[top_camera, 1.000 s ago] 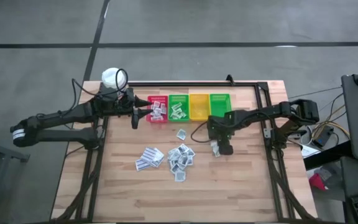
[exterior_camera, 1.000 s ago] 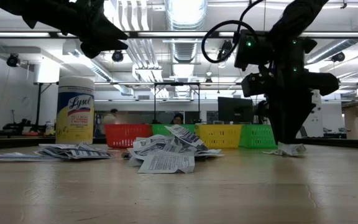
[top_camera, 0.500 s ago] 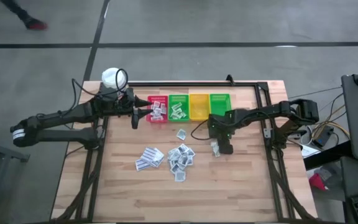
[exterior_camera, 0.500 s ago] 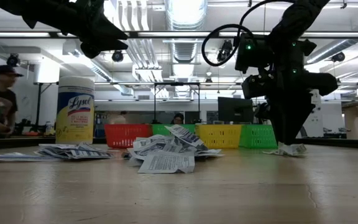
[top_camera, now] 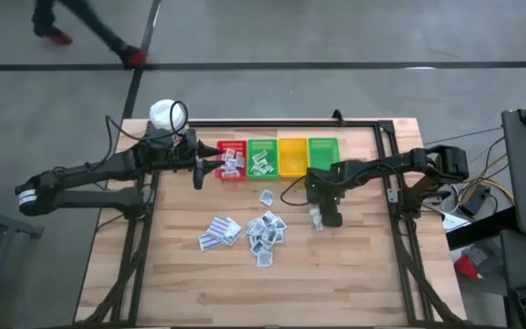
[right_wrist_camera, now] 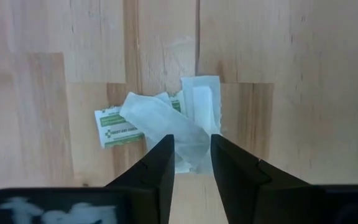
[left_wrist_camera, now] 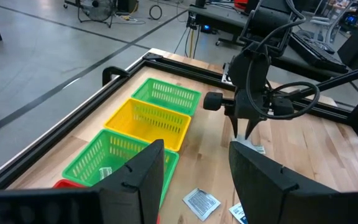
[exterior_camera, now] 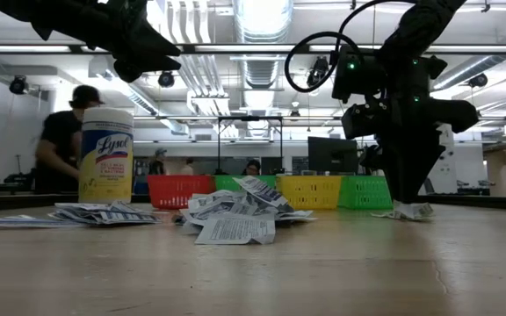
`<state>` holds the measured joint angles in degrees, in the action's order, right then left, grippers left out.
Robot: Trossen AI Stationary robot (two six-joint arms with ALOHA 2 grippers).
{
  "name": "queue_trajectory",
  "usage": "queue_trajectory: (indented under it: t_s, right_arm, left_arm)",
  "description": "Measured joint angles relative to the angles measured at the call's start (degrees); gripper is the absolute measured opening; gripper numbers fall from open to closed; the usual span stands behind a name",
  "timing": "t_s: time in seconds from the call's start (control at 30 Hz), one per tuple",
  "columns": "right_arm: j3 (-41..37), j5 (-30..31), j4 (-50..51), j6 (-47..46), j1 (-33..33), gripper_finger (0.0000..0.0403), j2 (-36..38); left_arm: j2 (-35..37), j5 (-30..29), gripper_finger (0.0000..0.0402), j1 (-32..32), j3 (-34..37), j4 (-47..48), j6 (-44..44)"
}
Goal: Pick & Place First Aid Supplies
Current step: Put the green bandage into the left green bin
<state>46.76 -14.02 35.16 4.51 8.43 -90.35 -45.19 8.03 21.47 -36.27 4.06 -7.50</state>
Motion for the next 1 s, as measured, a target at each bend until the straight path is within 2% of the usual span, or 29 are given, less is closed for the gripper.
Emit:
queue_trajectory:
  t_s: [0.43,0.8,1.0]
  right_arm:
    - [0.0,0.0,-0.2,0.0,0.0,0.0045,0.0]
    - [0.0,0.7,0.0,-0.9,0.0,0.0024,0.0]
    - [0.0,3.2,0.3,-3.9,0.1,0.0009,0.0]
  left_arm:
    - [0.0,0.0,0.0174,0.0,0.0,0.0,0.0]
    - [0.0,-0.1,0.0175,0.0,0.0,0.0,0.0]
    - [0.0,-0.2,0.0175,0.0,0.0,0.0,0.0]
